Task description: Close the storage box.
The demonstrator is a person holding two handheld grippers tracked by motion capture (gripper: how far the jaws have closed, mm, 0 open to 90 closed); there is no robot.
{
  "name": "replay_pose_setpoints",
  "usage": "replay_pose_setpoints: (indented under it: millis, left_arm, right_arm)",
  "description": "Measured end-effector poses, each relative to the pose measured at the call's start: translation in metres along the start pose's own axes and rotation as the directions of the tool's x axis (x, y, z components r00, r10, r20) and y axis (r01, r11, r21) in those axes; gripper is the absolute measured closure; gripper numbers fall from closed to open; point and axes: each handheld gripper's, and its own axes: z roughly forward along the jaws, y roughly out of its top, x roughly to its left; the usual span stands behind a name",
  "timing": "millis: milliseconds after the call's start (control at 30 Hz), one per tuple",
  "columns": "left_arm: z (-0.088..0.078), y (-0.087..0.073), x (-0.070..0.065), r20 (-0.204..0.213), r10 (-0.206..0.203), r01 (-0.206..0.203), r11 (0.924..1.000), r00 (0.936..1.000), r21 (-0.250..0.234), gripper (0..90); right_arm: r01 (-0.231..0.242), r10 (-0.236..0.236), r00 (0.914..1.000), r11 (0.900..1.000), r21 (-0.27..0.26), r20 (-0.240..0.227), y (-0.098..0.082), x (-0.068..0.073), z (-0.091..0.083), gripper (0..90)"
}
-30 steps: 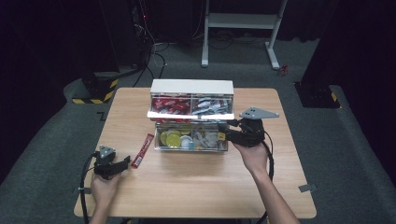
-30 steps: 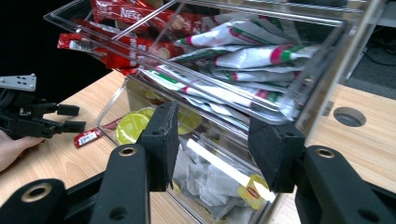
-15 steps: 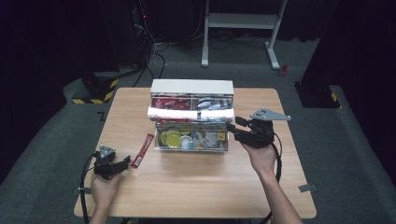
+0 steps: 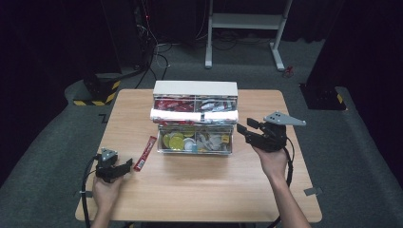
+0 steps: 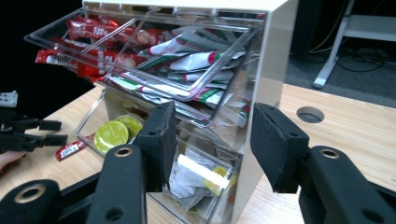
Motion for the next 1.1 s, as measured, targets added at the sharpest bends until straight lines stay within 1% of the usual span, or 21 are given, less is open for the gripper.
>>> replay_pose_setpoints:
  millis: [167, 267, 433, 800, 967, 1100]
  left_arm:
    - [0.000, 0.000, 0.000, 0.000, 0.000, 0.000, 1.0000, 1.0000, 0.000, 32.4]
    - [0.000, 0.000, 0.000, -0.001, 0.000, 0.000, 1.0000, 1.0000, 0.000, 32.4]
    - [0.000, 0.000, 0.000, 0.000, 0.000, 0.000, 1.0000, 1.0000, 0.000, 32.3]
    - [0.000, 0.000, 0.000, 0.000, 0.000, 0.000, 1.0000, 1.0000, 0.000, 32.3]
    - [0.000, 0.000, 0.000, 0.000, 0.000, 0.000, 1.0000, 1.0000, 0.000, 32.3]
    - [0.000, 0.000, 0.000, 0.000, 0.000, 0.000, 1.0000, 1.0000, 0.000, 32.3]
  right_arm:
    - [-0.014, 0.014, 0.9998, 1.000, -0.009, 0.013, -0.003, -0.006, -0.008, 50.2]
    - [0.008, -0.008, 0.9991, 1.000, -0.002, 0.041, -0.004, -0.008, -0.011, 50.1]
    - [-0.001, 0.001, 0.9987, 1.000, -0.006, 0.052, -0.008, -0.013, -0.018, 50.0]
    - [-0.018, 0.018, 0.9957, 1.000, -0.002, 0.091, -0.020, -0.029, -0.033, 49.5]
    - [-0.026, 0.027, 0.9944, 1.000, -0.015, 0.102, -0.026, -0.033, -0.039, 49.1]
    - [-0.036, 0.038, 0.9934, 0.999, -0.015, 0.108, -0.032, -0.036, -0.041, 48.6]
